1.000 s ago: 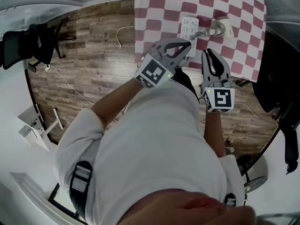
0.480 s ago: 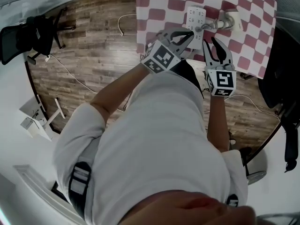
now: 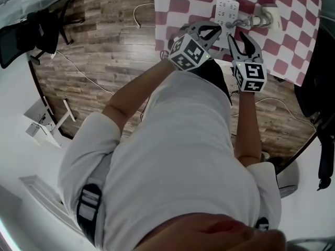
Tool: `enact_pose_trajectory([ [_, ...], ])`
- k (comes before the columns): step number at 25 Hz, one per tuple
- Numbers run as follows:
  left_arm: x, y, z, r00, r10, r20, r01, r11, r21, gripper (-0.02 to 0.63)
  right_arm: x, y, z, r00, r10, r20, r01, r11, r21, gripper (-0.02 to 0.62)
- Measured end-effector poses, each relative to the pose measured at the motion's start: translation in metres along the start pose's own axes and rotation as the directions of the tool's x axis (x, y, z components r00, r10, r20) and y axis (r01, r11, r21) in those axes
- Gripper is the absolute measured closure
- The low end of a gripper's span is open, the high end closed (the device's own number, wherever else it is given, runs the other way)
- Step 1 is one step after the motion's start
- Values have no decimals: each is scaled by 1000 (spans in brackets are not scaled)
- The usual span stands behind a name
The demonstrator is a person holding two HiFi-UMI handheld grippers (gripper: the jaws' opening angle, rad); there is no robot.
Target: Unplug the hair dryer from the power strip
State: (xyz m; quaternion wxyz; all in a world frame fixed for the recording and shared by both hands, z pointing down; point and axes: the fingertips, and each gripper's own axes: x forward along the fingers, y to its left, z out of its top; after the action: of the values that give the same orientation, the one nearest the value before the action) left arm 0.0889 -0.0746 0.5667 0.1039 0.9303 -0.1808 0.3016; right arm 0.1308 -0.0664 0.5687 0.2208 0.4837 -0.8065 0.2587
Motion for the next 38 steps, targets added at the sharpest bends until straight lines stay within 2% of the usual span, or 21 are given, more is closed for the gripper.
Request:
enact_pose_trajectory([
  [12, 38, 5, -42, 994, 0, -106, 4, 999, 34, 574, 46, -15, -38, 997, -23, -79, 29, 996, 82, 413],
  [24, 70, 5, -74, 971, -19, -239, 41, 996, 85, 574, 74, -26, -52, 994, -42, -96, 54, 991, 123, 413],
  [29, 77, 2, -79, 964, -25, -264, 52, 994, 96, 574, 80, -29, -56, 995, -41, -89, 54, 987, 149, 414],
  [31, 79, 1, -80, 963, -30, -267, 57, 994, 94, 574, 82, -29, -58, 995, -44, -92, 57, 988, 144, 425],
  [32, 80, 1, -80, 963, -31, -269, 59, 993, 99, 574, 82, -29, -58, 995, -47, -93, 59, 989, 132, 456],
  [38, 81, 0, -80, 957, -25, -287, 71, 986, 150, 574, 82, -28, -58, 994, -44, -99, 51, 996, 69, 474],
])
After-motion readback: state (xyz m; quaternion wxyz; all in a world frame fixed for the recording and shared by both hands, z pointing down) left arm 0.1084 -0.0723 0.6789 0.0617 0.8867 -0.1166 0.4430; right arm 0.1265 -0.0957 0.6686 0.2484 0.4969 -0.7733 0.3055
